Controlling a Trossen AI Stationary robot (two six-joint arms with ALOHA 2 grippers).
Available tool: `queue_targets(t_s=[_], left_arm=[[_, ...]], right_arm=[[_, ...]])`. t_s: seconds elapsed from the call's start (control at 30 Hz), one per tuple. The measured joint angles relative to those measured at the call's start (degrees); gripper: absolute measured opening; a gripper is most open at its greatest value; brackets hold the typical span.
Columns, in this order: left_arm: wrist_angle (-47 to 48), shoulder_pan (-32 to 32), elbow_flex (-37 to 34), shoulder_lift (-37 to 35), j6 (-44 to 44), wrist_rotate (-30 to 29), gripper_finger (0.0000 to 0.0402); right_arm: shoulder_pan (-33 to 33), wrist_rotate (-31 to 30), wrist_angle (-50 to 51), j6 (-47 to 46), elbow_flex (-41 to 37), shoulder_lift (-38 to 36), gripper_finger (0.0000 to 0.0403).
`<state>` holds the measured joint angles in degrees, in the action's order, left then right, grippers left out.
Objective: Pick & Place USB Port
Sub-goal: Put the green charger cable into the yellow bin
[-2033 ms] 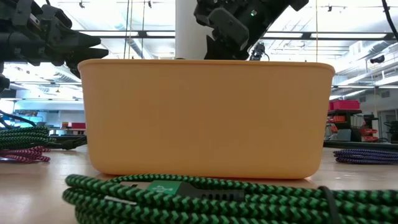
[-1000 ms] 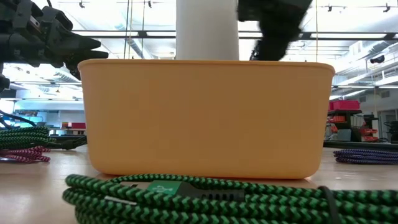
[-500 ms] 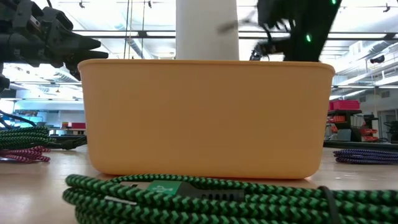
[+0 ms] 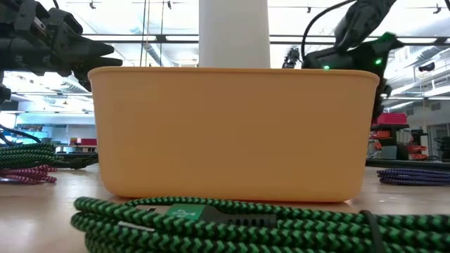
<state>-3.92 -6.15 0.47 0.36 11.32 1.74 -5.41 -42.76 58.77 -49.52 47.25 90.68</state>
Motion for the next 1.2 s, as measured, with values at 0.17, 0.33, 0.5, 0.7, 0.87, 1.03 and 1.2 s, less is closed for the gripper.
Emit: queue_targets(t_s=[0.17, 0.33, 0.5, 0.7, 0.87, 1.03, 1.2], left_arm=[[0.0, 0.0, 0.0, 0.0, 0.0, 0.0, 0.0181], [0.0, 0.0, 0.0, 0.0, 0.0, 0.0, 0.0181], [0.0, 0.0, 0.0, 0.0, 0.0, 0.0, 0.0181], [-0.1, 0.0, 0.0, 0.0, -0.1, -0.1, 0.0181], [0.0, 0.0, 0.0, 0.0, -0.1, -0.2, 0.0181], [0.0, 0.0, 0.0, 0.0, -0.1, -0.2, 0.0181], [0.0, 0.0, 0.0, 0.0, 0.0, -0.2, 0.0181]], right_arm=[[-8.0, 1.9, -16.5, 13.1, -2.0, -4.9, 0.0167], [-17.5, 16.1, -37.5, 23.7, -4.8, -9.4, 0.0166], [-25.0, 28.7, -48.4, 24.4, -5.1, -8.3, 0.0166], [-28.0, 36.0, -53.0, 23.2, -5.1, -3.7, 0.0166], [-28.7, 36.9, -53.5, 24.5, -5.1, -1.4, 0.0176], [-28.7, 37.8, -55.6, 24.0, -5.1, -1.3, 0.0195], [-28.5, 36.3, -55.4, 22.8, -5.1, -1.3, 0.0210]])
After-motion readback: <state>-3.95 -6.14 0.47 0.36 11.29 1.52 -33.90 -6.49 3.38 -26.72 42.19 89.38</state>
